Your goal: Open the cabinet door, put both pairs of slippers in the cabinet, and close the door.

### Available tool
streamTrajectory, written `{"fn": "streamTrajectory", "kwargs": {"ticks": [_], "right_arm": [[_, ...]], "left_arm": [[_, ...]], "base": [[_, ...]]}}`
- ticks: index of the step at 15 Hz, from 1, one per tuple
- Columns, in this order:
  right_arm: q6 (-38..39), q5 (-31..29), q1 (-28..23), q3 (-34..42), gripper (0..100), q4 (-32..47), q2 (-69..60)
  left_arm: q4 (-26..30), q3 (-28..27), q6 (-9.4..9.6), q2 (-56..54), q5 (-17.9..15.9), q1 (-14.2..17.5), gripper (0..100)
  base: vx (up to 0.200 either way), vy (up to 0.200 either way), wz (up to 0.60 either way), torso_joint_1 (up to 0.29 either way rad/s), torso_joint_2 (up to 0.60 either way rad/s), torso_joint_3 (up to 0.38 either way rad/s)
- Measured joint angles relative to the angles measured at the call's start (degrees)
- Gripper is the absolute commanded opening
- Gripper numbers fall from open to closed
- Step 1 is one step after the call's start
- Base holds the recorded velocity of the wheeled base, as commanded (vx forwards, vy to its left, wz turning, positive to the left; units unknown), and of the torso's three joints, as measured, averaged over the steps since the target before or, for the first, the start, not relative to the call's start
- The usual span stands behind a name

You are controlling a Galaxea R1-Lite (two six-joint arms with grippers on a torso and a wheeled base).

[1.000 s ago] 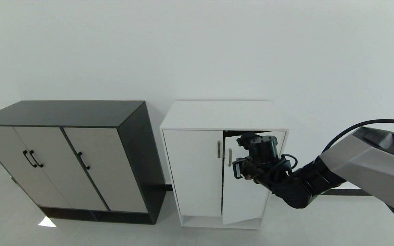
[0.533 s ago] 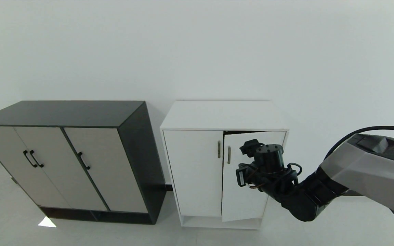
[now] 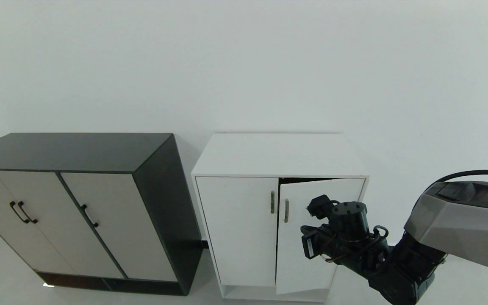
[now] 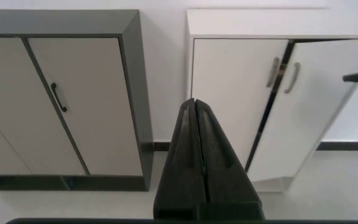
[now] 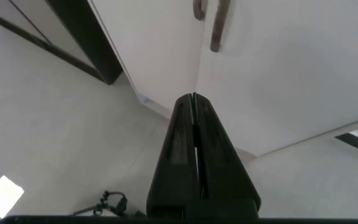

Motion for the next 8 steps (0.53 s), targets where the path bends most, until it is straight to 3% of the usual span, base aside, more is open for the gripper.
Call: {"fn": "streamTrajectory", "kwargs": {"ticks": [2,8], "right_arm": [[0.00,-0.09,-0.18,0.87,0,-0.05,-0.09],[0.07,0.41,-0.50,1.69,0,-0.18,0.07]], "left_arm": [[-0.02,0.00,0.00,0.00,-0.02,0.07,0],[-0.02,0.02,0.02,0.00,0.02,0.05,0]], "base": [[0.200,0.000,0.00,0.005,0.00,0.002],[0.000,0.000,0.00,0.000,0.00,0.000]]}}
